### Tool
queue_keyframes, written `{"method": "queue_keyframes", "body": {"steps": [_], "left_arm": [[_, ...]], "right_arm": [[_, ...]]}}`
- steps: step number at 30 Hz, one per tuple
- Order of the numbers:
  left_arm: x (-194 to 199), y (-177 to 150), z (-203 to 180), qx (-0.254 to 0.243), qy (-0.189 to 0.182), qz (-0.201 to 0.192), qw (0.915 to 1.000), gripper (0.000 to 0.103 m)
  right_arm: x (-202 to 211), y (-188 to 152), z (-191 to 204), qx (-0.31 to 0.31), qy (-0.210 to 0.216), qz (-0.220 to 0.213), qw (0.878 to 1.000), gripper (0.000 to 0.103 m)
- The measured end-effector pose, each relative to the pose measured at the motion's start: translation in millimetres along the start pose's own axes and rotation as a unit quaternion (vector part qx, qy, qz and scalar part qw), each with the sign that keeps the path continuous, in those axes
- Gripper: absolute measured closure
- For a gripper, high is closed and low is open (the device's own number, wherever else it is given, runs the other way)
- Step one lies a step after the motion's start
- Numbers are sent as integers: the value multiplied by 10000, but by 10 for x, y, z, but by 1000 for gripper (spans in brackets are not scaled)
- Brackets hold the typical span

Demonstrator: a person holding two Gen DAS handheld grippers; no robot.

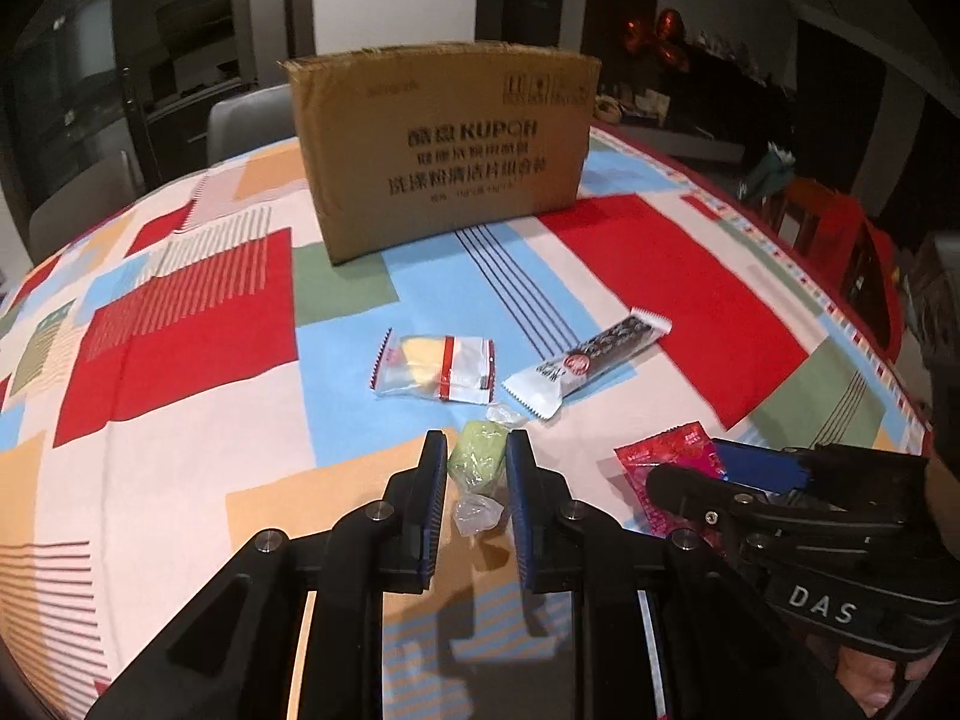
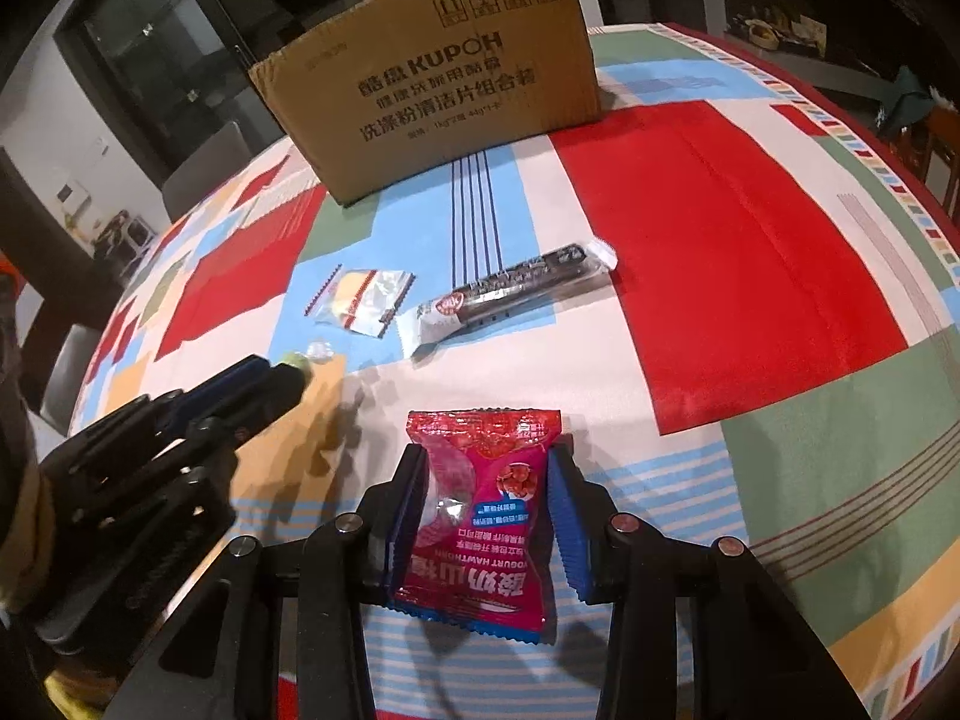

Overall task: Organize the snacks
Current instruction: 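Grasp the green candy with left tool while right tool grasps pink yogurt candy, then carry both candies into the box and open both tools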

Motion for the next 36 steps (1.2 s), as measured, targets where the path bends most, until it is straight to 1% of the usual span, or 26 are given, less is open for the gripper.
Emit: {"method": "queue_keyframes", "body": {"steps": [8,12,20,23,36], "left_arm": [[305,155,-62,212,150,-293,9992,83],[463,267,-106,301,235,-474,9981,83],[698,511,-207,290,338,-811,9957,83],[749,604,-224,322,330,-934,9946,83],[946,1112,-237,281,413,-1515,9872,83]], "right_arm": [[307,214,2,137,230,-489,9984,62],[496,364,-2,239,340,-852,9955,62],[741,646,-46,256,499,-1285,9901,62],[817,754,-50,247,610,-1366,9884,62],[996,1175,-15,266,833,-1771,9803,62]]}}
Point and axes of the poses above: each gripper's, at about its wrist camera, not at the fingertips, and x roughly against the way its jaws point, z to its left, y to its top, the point moved 5 cm from there along -x, roughly the way its jaws point, and after that the axes turned 4 degrees about -z, right-handed, at the moved point
